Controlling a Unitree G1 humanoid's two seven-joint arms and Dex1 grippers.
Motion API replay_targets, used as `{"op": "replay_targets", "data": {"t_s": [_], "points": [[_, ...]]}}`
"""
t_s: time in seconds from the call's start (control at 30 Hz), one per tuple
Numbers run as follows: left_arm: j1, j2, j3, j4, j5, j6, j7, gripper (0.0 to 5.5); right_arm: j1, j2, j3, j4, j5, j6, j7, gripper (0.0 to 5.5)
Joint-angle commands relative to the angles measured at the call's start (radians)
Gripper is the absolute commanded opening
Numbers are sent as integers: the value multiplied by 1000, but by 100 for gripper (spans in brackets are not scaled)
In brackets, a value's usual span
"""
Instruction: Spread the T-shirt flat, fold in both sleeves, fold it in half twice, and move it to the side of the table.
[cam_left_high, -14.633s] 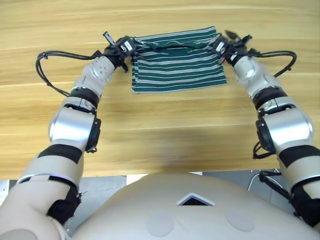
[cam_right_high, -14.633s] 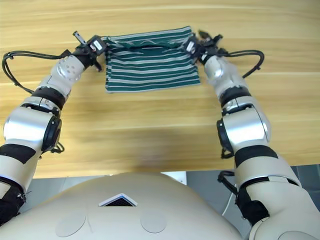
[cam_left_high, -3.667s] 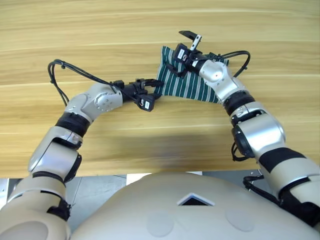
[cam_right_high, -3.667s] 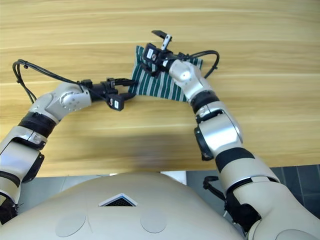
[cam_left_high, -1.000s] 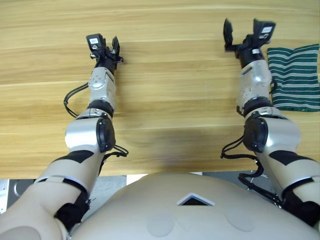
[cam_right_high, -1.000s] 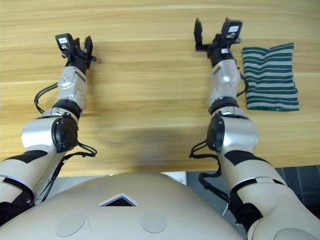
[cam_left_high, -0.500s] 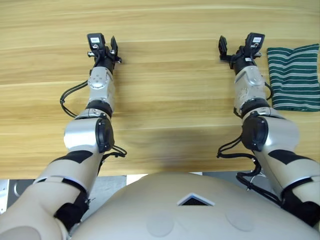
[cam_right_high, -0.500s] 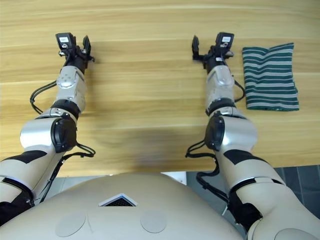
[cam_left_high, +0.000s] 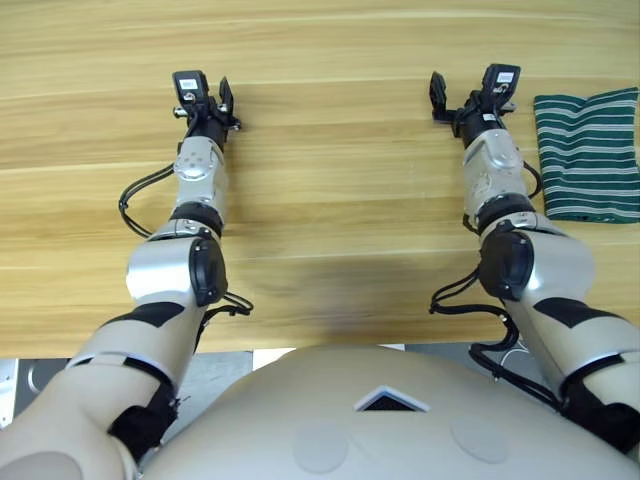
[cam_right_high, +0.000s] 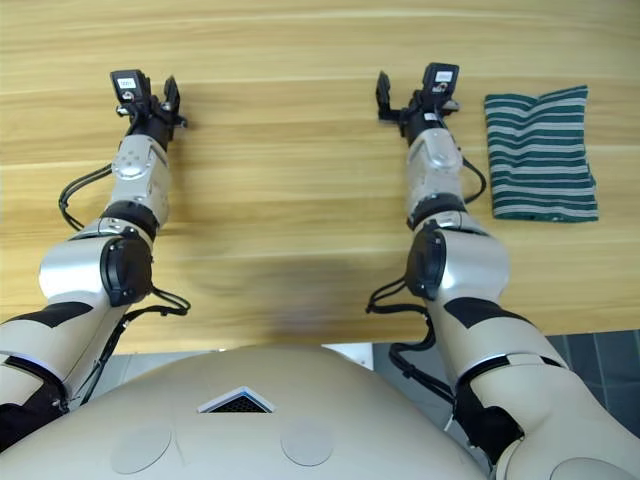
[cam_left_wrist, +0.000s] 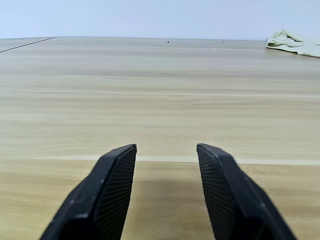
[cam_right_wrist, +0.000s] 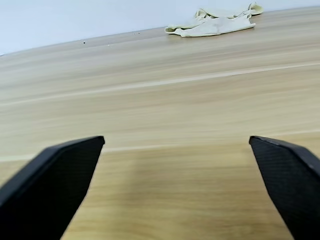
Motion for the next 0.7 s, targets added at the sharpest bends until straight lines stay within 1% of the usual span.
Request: {"op": "replay_targets", "data": {"t_s": [0.03,0.7], "points": [[5,8,4,10,9,12,1,225,-31,3,-1,8,-16,13,-8,536],[3,4,18,11,11,20,-10,225,-28,4,-6,9,-46,13,-27,536]]}}
